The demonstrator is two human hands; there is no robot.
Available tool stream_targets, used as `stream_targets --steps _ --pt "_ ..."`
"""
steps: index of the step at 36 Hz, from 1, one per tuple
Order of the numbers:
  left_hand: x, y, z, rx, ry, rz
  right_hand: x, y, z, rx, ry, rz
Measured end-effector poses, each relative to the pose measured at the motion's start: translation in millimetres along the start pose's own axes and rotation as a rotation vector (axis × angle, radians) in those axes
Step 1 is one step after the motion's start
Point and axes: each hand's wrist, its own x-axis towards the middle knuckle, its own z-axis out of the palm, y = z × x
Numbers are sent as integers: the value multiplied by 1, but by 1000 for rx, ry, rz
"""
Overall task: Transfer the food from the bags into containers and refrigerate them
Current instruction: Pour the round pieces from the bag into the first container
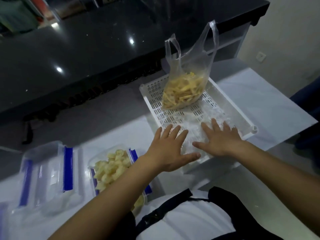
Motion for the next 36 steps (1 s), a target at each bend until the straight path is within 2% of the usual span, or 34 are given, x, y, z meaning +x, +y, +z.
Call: stream_targets --steps 5,12,18,23,27,29,34,36 --pt "-1 -6 2 -8 6 3 -2 -1 -3 20 -7 6" --pt "-21 -30 -11 -199 111 -39 -23 7 -24 93 94 -64" --pt "-54 -54 -22 -330 219 -152 -58 -1 -51 154 280 -160" --pt "-80 -65 -16 -472 290 -236 -76 -24 -55 453 453 -340" --pt "-94 -69 -3 -573 337 -295 -78 -45 -47 649 449 -504" --pt "-97 -70 3 -598 342 -327 -75 -53 -43 726 501 -559" --pt "-97 -77 1 -645 412 -316 -58 -48 -66 1053 718 -478" --pt "-95 -78 -5 -619 438 -312 -52 -42 -79 1107 743 -434"
